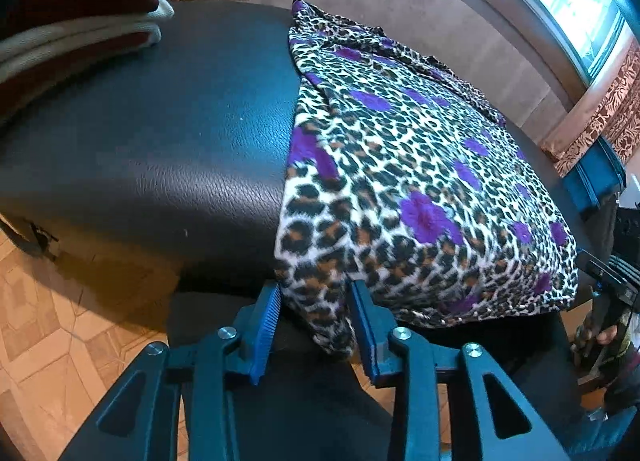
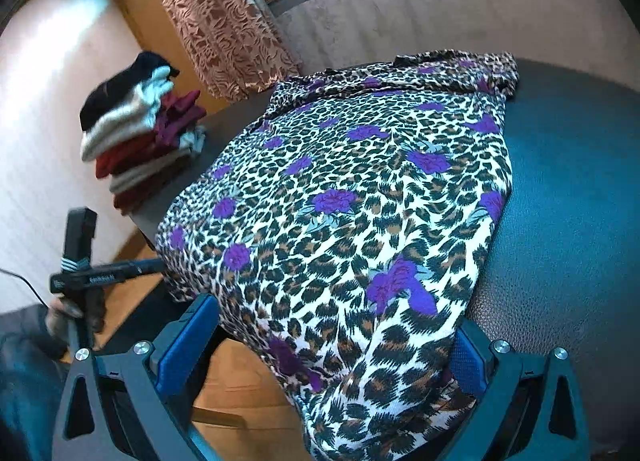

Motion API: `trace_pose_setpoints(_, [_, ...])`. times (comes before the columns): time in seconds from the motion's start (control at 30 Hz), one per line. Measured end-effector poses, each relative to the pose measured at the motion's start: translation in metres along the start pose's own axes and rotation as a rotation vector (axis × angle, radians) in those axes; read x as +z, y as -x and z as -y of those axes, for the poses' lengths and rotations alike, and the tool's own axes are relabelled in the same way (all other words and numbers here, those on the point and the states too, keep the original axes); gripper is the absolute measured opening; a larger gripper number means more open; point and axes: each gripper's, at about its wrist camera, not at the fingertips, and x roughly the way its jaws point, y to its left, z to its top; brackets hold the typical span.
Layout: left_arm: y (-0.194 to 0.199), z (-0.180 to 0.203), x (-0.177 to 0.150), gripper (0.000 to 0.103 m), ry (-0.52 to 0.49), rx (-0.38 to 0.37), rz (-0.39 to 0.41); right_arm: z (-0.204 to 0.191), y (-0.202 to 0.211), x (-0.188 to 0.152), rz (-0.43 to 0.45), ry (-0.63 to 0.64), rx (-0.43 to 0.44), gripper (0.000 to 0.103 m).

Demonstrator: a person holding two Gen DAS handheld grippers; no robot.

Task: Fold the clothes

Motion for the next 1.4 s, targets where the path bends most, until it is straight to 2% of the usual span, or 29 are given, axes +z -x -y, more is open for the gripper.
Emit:
trace_pose_setpoints(0.1, [-0.006,0.006,0.001,0.046,-0.048,0.017,-0.008,0.002,0.0,-0.003,0.025,-0.007,0.004,0.103])
trace_pose_setpoints(0.17, [-0.008,0.01,0.0,0.046,-0.074,0.028,-0.02,-0.002,-0.001,-0.002,0.015,0.013,-0.016,0.103])
trace_pose_setpoints(0.23, [-0.011,0.009,0.002,0.036,-0.061,-0.002,-0.063,-0.008,-0.004,-0.001,-0.008,0.04,-0.048,0.103])
trace_pose_setpoints(0.27, [-0.013,0.009,0.003,0.015,-0.054,-0.021,-0.088,-0.011,-0.006,0.0,-0.02,0.051,-0.065,0.103])
trace_pose_setpoints(0.3, [-0.014,0.013,0.003,0.007,-0.067,-0.027,-0.101,-0.013,-0.008,0.002,-0.031,0.057,-0.081,0.103])
trace_pose_setpoints(0.37, [-0.011,0.028,0.0,0.006,-0.134,-0.025,-0.101,-0.016,-0.009,0.003,-0.045,0.061,-0.113,0.1])
trace_pose_setpoints(0.4, [-0.008,0.032,0.001,0.005,-0.147,-0.05,-0.098,-0.016,-0.009,0.003,-0.05,0.061,-0.13,0.097])
trace_pose_setpoints(0.5, [0.005,0.041,0.006,0.005,-0.15,-0.141,-0.079,-0.006,-0.001,0.004,-0.046,0.016,-0.166,0.071])
trace_pose_setpoints(0.57, [0.014,0.042,0.009,0.005,-0.148,-0.196,-0.067,0.009,0.007,0.005,-0.04,-0.057,-0.151,0.034])
trace_pose_setpoints(0.63, [0.022,0.042,0.012,0.005,-0.146,-0.242,-0.059,0.029,0.014,0.002,-0.037,-0.154,-0.104,0.015])
trace_pose_setpoints(0.67, [0.023,0.041,0.012,0.005,-0.148,-0.255,-0.058,0.037,0.016,0.0,-0.033,-0.196,-0.079,0.01])
trace_pose_setpoints(0.8, [0.015,0.036,0.016,0.005,-0.152,-0.21,-0.072,0.052,0.017,-0.005,0.001,-0.277,-0.016,0.007])
trace_pose_setpoints(0.93, [0.006,0.028,0.017,0.005,-0.128,-0.216,-0.083,0.037,0.017,-0.004,0.014,-0.184,-0.043,0.013])
trace_pose_setpoints(1.0, [0.005,0.024,0.017,0.013,-0.1,-0.248,-0.088,0.033,0.016,-0.003,0.008,-0.156,-0.044,0.02])
trace_pose_setpoints(1.03, [0.005,0.022,0.016,0.015,-0.085,-0.264,-0.09,0.032,0.016,-0.003,0.003,-0.148,-0.038,0.027])
trace_pose_setpoints(1.07, [0.005,0.023,0.016,0.017,-0.085,-0.27,-0.093,0.03,0.015,-0.002,-0.007,-0.134,-0.041,0.029])
trace_pose_setpoints(1.1, [0.005,0.026,0.016,0.016,-0.1,-0.265,-0.097,0.027,0.014,-0.001,-0.019,-0.117,-0.058,0.029])
trace_pose_setpoints(1.17, [0.005,0.033,0.015,0.004,-0.13,-0.255,-0.105,0.022,0.012,0.003,-0.046,-0.117,-0.085,0.029])
trace_pose_setpoints(1.2, [0.005,0.037,0.015,0.004,-0.144,-0.25,-0.109,0.025,0.012,0.004,-0.052,-0.145,-0.064,0.027])
trace_pose_setpoints(1.27, [0.011,0.04,0.014,0.003,-0.153,-0.281,-0.11,0.033,0.012,0.001,-0.066,-0.222,0.018,0.007])
trace_pose_setpoints(1.4, [0.034,0.041,0.015,0.003,-0.131,-0.4,-0.095,0.051,0.016,-0.015,-0.048,-0.405,0.169,0.007])
